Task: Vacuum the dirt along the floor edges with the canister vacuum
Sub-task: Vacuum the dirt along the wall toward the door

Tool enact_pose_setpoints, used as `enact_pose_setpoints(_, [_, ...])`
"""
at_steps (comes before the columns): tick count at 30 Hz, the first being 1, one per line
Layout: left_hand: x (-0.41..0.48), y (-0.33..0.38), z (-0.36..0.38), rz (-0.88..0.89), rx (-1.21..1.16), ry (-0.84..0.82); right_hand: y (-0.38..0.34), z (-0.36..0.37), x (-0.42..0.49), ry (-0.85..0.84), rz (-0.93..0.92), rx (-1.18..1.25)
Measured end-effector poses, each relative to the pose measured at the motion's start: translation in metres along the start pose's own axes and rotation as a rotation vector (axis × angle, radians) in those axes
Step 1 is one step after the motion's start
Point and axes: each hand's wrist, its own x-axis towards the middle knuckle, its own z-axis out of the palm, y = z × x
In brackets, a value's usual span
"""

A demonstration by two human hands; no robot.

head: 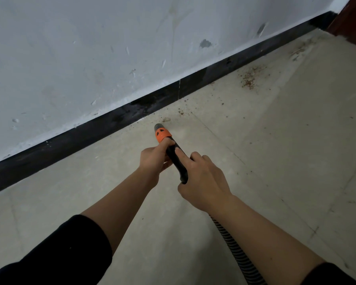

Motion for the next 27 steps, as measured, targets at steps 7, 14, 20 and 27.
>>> enact_pose_setpoints(7, [0.01, 0.002, 0.021, 0.001, 0.007, -0.022, 0.014, -0.005, 0.006, 0.021, 0.045, 0.01])
enact_pose_setpoints(14, [0.02, 0.002, 0.032, 0.008, 0.024, -0.038, 0.023, -0.002, 0.012, 0.03, 0.081, 0.028])
enact_pose_setpoints(20, [0.022, 0.005, 0.032, 0.016, 0.018, -0.044, 0.022, 0.002, 0.018, 0.039, 0.086, 0.035])
enact_pose_setpoints(27, [0.019, 0.008, 0.019, 0.038, -0.012, 0.014, 0.011, -0.001, 0.024, 0.039, 0.017, 0.034])
